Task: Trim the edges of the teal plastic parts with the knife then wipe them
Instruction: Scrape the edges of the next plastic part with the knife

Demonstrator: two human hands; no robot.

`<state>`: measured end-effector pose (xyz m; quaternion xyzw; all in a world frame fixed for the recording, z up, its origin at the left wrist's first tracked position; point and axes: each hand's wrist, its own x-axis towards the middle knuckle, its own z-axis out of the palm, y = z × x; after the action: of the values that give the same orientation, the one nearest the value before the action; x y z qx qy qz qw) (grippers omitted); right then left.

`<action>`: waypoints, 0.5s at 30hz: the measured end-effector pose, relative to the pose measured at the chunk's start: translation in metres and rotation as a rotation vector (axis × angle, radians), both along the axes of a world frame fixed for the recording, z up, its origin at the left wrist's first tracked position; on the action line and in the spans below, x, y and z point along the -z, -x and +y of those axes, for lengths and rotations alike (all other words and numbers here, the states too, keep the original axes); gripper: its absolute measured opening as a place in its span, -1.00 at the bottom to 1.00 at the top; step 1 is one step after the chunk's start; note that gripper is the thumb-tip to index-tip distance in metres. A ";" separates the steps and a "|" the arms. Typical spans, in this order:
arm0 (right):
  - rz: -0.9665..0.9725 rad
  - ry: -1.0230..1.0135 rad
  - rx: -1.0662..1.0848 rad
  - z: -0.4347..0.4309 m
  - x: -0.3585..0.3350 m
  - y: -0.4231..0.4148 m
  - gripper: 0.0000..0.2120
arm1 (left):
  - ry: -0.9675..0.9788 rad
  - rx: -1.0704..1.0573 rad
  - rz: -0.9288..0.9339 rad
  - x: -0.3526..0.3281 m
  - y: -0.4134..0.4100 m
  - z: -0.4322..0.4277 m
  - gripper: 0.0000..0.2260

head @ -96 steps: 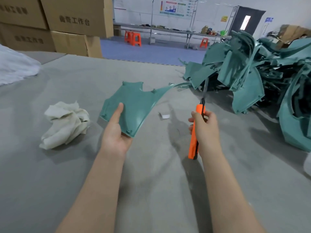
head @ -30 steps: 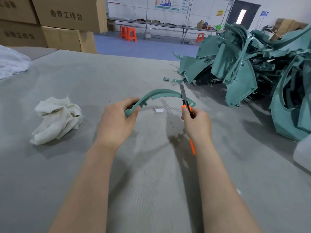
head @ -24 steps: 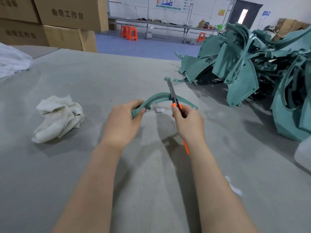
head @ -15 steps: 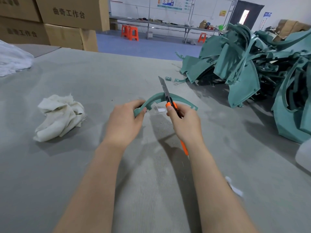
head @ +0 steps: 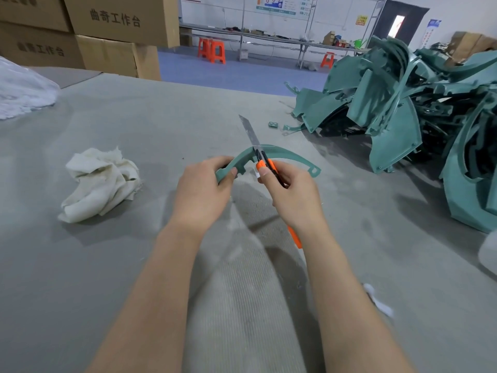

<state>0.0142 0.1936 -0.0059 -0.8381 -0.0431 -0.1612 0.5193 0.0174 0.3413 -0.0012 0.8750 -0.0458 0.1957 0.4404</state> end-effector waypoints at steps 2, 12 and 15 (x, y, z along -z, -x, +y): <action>0.000 -0.006 -0.005 0.001 0.000 0.000 -0.79 | 0.007 0.005 -0.002 -0.001 0.000 0.000 -0.82; 0.001 -0.031 -0.023 -0.002 -0.002 0.002 -0.81 | 0.015 0.005 0.011 0.000 -0.001 0.002 -0.83; 0.006 -0.044 -0.091 0.004 -0.002 0.003 -0.79 | 0.009 -0.006 0.022 -0.001 -0.003 0.000 -0.85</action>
<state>0.0108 0.1974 -0.0036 -0.8242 -0.0758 -0.1358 0.5445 0.0203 0.3411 0.0002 0.8753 -0.0377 0.1876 0.4442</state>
